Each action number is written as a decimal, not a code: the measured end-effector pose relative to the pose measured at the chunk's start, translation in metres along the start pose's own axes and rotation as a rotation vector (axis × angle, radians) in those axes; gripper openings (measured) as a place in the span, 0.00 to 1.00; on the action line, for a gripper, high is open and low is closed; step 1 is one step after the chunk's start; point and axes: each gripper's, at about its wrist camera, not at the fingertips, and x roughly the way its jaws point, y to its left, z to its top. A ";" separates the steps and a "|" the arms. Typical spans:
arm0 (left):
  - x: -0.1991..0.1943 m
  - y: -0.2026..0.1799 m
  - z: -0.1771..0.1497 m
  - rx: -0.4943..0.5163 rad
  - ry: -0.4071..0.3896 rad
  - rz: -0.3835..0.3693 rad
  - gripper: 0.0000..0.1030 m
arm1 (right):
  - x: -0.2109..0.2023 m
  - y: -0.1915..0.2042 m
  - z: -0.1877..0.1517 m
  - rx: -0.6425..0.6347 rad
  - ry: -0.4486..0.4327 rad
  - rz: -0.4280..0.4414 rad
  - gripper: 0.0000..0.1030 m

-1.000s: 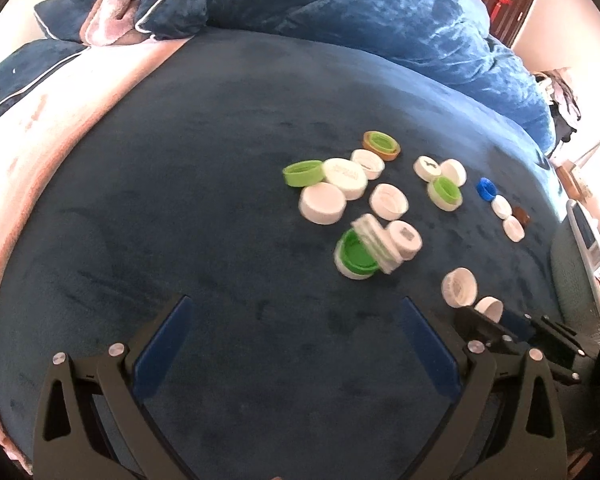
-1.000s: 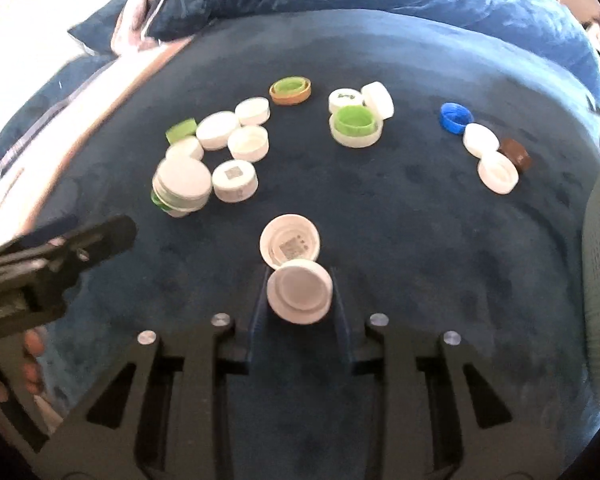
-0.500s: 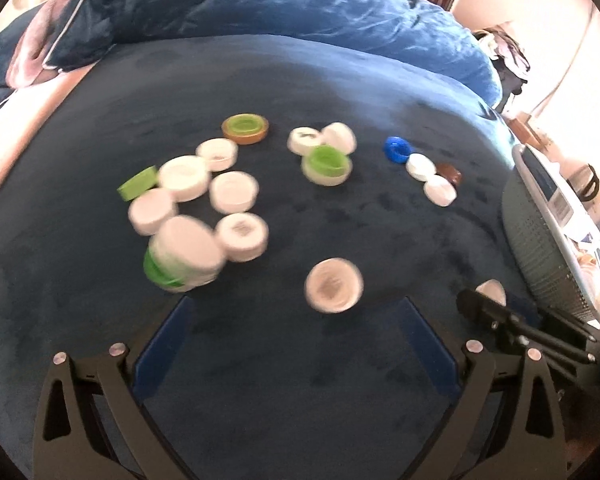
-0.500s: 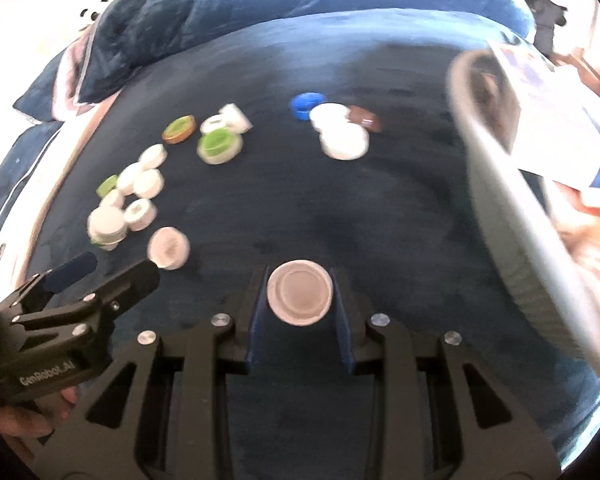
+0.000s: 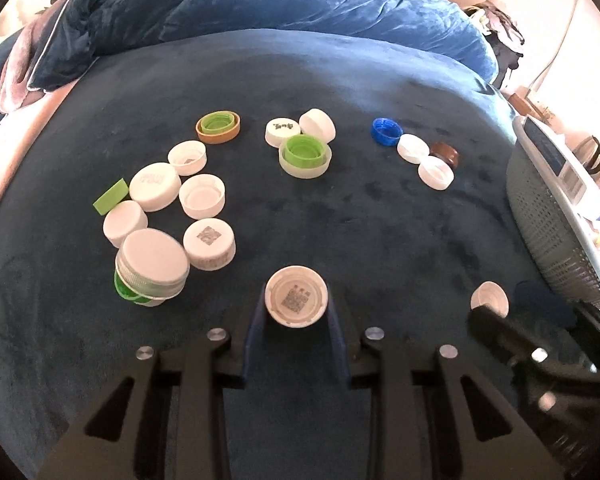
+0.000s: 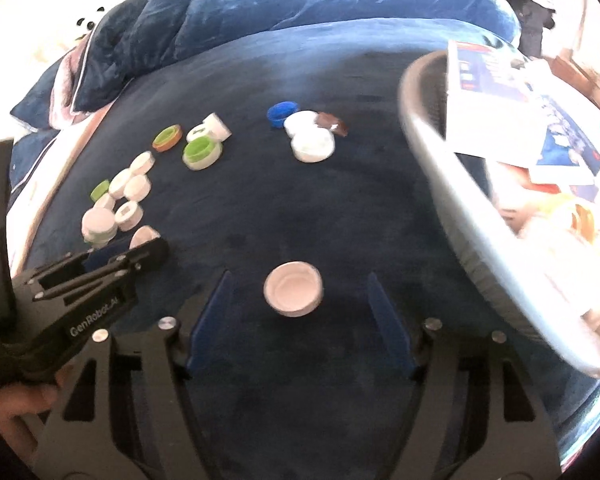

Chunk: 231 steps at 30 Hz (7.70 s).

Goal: Organize objects
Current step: 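Grasp a white cap with the right gripper while the left grasps a QR-code cap, then carry both caps over the grey basket and open both grippers to drop them, then move both open grippers back over the remaining caps, then grasp a large white cap with the left gripper while the right grasps a QR-code cap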

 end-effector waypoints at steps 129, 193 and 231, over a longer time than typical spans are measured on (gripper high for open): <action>-0.081 0.028 0.002 -0.123 -0.132 -0.007 1.00 | -0.092 -0.009 0.021 0.084 -0.218 -0.117 1.00; -0.043 0.145 -0.014 -0.284 -0.060 0.199 1.00 | 0.087 0.105 0.062 -0.209 0.068 0.060 1.00; 0.003 0.055 0.040 -0.033 -0.065 0.024 0.40 | 0.048 0.048 0.041 -0.016 0.035 0.123 0.30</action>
